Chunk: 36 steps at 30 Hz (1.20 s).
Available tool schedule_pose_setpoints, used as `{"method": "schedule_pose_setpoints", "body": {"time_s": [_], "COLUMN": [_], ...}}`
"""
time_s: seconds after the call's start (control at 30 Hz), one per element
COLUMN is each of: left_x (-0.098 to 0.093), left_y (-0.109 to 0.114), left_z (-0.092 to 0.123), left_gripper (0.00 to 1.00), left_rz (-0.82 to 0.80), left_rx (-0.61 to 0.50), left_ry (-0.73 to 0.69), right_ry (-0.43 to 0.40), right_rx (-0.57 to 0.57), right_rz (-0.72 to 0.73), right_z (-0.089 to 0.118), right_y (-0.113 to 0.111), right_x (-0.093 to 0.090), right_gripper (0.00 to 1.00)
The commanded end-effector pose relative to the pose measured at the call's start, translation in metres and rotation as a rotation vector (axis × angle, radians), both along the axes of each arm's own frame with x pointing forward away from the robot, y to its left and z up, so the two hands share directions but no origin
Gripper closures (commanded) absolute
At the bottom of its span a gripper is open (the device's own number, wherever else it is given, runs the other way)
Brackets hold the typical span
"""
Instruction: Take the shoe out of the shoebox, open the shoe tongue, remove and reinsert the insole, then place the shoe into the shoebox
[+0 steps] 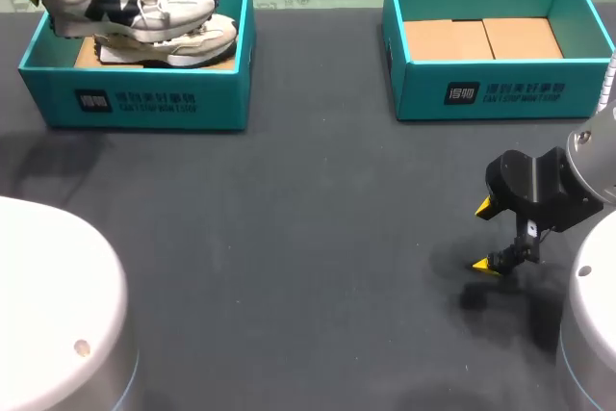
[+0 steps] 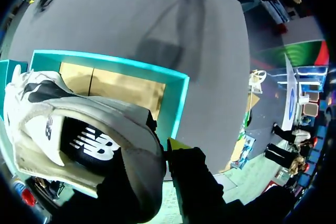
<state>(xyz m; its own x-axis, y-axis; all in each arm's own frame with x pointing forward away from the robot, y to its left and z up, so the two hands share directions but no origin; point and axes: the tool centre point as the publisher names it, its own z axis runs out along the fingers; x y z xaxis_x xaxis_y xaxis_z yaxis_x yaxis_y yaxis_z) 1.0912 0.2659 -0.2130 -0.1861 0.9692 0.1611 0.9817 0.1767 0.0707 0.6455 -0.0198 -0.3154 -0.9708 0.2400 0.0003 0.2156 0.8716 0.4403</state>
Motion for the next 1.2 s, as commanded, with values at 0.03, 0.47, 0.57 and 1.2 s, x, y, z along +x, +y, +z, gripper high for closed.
{"method": "schedule_pose_setpoints", "body": {"time_s": [0.03, 0.47, 0.57, 1.2], "left_x": [-0.028, -0.119, -0.144, -0.227], "left_y": [0.002, -0.015, -0.025, -0.064], "left_z": [0.030, 0.064, 0.065, 0.071], "left_gripper": [1.00, 1.00, 1.00, 1.00], "left_rz": [-0.003, -0.017, -0.031, -0.093], "left_rx": [-0.004, 0.024, 0.030, 0.043], "left_ry": [-0.039, -0.060, -0.055, -0.064], "right_ry": [-0.002, -0.002, -0.002, -0.002], "right_rx": [-0.001, -0.001, -0.001, -0.001], "right_rz": [-0.002, -0.002, -0.002, -0.002], "right_z": [0.000, 0.000, 0.000, 0.000], "right_y": [0.000, 0.000, 0.000, 0.000], "right_x": [-0.002, -0.002, -0.002, -0.002], "right_gripper": [0.00, 0.00, 0.00, 0.00]}}
